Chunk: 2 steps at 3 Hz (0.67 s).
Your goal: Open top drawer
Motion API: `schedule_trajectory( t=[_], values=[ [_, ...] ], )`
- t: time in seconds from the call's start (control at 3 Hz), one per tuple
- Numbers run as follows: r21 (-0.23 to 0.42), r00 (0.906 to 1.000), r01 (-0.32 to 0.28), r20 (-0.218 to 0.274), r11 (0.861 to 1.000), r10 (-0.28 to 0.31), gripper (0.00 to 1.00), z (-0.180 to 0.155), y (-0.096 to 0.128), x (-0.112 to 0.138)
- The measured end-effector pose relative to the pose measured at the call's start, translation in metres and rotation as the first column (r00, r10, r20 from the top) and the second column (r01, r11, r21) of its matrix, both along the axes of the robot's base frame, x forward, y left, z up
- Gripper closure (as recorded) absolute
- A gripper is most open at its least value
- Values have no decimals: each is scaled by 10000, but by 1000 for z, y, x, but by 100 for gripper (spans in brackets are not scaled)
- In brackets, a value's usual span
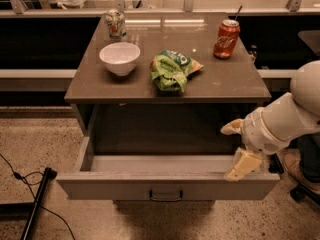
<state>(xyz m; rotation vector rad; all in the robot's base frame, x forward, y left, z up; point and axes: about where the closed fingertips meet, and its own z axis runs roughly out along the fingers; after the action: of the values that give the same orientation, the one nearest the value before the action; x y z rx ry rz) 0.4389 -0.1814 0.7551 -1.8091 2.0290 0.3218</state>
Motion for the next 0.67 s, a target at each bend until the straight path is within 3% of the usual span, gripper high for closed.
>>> schedule_trajectory(
  t=[0.33, 0.67],
  values=[
    [160, 9993, 238, -282, 9996, -234, 47, -26, 15, 23],
    [293, 9988, 298, -395, 9991, -286, 61, -53, 28, 35]
  ],
)
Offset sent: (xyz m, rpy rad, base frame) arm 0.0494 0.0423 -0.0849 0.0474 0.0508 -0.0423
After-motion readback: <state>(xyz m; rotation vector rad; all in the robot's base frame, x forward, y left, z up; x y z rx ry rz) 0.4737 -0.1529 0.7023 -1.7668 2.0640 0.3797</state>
